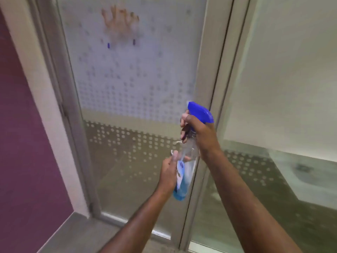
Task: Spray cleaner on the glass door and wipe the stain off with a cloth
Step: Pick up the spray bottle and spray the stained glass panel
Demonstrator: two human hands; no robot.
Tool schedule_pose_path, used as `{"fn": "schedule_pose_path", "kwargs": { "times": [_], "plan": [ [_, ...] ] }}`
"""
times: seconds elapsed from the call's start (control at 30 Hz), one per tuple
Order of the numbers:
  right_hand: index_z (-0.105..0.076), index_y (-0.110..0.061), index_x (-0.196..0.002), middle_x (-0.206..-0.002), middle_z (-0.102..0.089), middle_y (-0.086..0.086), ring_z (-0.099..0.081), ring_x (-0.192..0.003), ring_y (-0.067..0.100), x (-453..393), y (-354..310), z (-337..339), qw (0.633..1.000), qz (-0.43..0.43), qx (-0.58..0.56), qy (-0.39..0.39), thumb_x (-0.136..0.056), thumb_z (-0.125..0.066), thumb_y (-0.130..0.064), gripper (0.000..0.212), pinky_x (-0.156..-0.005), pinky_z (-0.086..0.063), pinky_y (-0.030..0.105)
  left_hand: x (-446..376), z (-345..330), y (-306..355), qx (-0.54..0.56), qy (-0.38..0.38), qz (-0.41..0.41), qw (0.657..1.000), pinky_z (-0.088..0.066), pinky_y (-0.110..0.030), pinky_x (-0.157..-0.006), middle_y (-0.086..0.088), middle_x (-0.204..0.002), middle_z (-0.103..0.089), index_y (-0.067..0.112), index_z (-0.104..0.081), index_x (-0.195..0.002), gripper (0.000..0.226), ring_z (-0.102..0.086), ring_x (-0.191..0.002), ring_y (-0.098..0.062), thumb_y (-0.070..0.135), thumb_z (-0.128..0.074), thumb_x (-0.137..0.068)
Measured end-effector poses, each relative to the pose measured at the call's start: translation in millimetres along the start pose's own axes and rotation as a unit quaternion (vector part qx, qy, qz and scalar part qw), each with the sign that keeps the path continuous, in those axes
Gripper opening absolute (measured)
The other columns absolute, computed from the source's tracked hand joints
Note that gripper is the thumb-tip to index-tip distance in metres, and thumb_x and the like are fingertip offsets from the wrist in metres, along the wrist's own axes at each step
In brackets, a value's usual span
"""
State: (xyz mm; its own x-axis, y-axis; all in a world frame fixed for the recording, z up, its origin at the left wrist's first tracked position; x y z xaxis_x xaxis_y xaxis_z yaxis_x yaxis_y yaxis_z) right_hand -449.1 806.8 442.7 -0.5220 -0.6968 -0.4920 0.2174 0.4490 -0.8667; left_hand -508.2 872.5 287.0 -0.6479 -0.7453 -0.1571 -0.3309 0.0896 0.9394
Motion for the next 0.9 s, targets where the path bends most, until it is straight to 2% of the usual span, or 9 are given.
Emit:
{"fn": "schedule_pose_path", "kwargs": {
  "times": [0.07,0.23,0.3,0.37,0.5,0.63,0.73,0.8,0.9],
  "plan": [
    [-0.057,-0.010,-0.077,-0.072,-0.058,0.003,-0.056,-0.048,0.024,-9.6,-0.3,-37.8,1.000,0.005,-0.010,-0.005,-0.089,-0.065,-0.023,0.020,-0.048,-0.045,0.030,0.2,35.6,26.3,-0.024,0.012,-0.026,0.999,-0.060,-0.026,-0.080,-0.001,-0.082,-0.080,0.019,-0.082,-0.083,0.050,-0.077,-0.079,-0.013,0.048,-0.046,-0.100],
    [-0.059,-0.012,-0.075,-0.072,-0.057,0.004,-0.054,-0.046,0.025,-33.8,-4.1,-120.9,0.999,0.003,-0.042,-0.017,-0.086,-0.065,-0.024,0.018,-0.047,-0.043,0.029,-3.2,112.0,76.4,-0.080,0.059,-0.092,0.991,-0.052,-0.040,-0.103,0.006,-0.094,-0.080,0.022,-0.077,-0.094,0.043,-0.073,-0.099,-0.016,0.030,-0.038,-0.111],
    [-0.060,-0.013,-0.074,-0.071,-0.057,0.003,-0.053,-0.046,0.025,-44.5,-6.0,-149.6,0.998,-0.002,-0.055,-0.018,-0.085,-0.065,-0.024,0.016,-0.045,-0.043,0.028,-6.2,136.4,94.2,-0.092,0.079,-0.111,0.986,-0.052,-0.036,-0.105,0.009,-0.097,-0.080,0.023,-0.076,-0.099,0.042,-0.073,-0.104,-0.014,0.025,-0.036,-0.112],
    [-0.062,-0.014,-0.074,-0.070,-0.058,0.002,-0.053,-0.045,0.025,-56.5,-7.3,-175.9,0.998,-0.008,-0.065,-0.020,-0.084,-0.066,-0.025,0.015,-0.044,-0.043,0.027,-11.0,158.7,110.0,-0.097,0.096,-0.125,0.983,-0.052,-0.029,-0.102,0.010,-0.100,-0.080,0.023,-0.075,-0.104,0.039,-0.073,-0.105,-0.008,0.028,-0.037,-0.111],
    [-0.064,-0.015,-0.076,-0.071,-0.059,0.003,-0.052,-0.045,0.024,-86.8,-6.2,-223.4,0.996,-0.008,-0.081,-0.031,-0.082,-0.067,-0.025,0.013,-0.044,-0.043,0.026,-29.8,198.8,136.4,-0.112,0.125,-0.140,0.976,-0.047,-0.040,-0.114,0.000,-0.114,-0.076,0.020,-0.073,-0.116,0.039,-0.070,-0.116,-0.015,0.022,-0.034,-0.113],
    [-0.064,-0.016,-0.075,-0.067,-0.059,0.002,-0.051,-0.043,0.023,-124.0,-0.8,-260.9,0.995,-0.002,-0.093,-0.038,-0.081,-0.067,-0.024,0.011,-0.043,-0.043,0.025,-55.0,230.3,160.7,-0.147,0.135,-0.148,0.969,-0.046,-0.046,-0.115,-0.001,-0.119,-0.075,0.016,-0.071,-0.125,0.043,-0.069,-0.120,-0.018,0.028,-0.031,-0.113],
    [-0.065,-0.020,-0.069,-0.066,-0.060,0.001,-0.050,-0.041,0.023,-158.2,6.5,-282.8,0.994,0.008,-0.097,-0.039,-0.087,-0.067,-0.019,0.018,-0.043,-0.042,0.024,-81.3,249.7,181.3,-0.159,0.117,-0.144,0.970,-0.048,-0.048,-0.114,0.000,-0.118,-0.074,0.015,-0.068,-0.129,0.045,-0.069,-0.120,-0.021,0.032,-0.030,-0.113],
    [-0.065,-0.019,-0.069,-0.065,-0.060,0.002,-0.050,-0.041,0.023,-185.3,11.7,-293.5,0.994,0.008,-0.101,-0.034,-0.091,-0.066,-0.015,0.023,-0.043,-0.041,0.024,-102.6,260.6,195.8,-0.175,0.102,-0.149,0.968,-0.047,-0.045,-0.115,0.008,-0.115,-0.072,0.017,-0.068,-0.127,0.043,-0.067,-0.119,-0.017,0.033,-0.031,-0.112],
    [-0.063,-0.013,-0.074,-0.066,-0.060,0.003,-0.049,-0.042,0.022,-229.1,17.3,-304.8,0.994,0.003,-0.110,-0.023,-0.092,-0.066,-0.014,0.018,-0.044,-0.040,0.024,-139.8,274.2,213.7,-0.212,0.076,-0.161,0.961,-0.042,-0.042,-0.118,0.010,-0.119,-0.068,0.027,-0.065,-0.122,0.035,-0.063,-0.121,-0.011,0.037,-0.034,-0.110]
  ]
}}
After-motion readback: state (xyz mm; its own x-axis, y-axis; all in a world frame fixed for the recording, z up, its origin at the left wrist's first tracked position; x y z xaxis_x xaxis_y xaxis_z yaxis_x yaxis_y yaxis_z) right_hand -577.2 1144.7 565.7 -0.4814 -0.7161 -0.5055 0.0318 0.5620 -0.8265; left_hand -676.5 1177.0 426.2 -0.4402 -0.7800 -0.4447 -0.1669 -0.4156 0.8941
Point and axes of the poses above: each hand's wrist, its own x-axis away from the middle knuckle, its own z-axis out of the back of the hand, y = z × x, the point moved 5 cm from there along -x, towards the middle knuckle
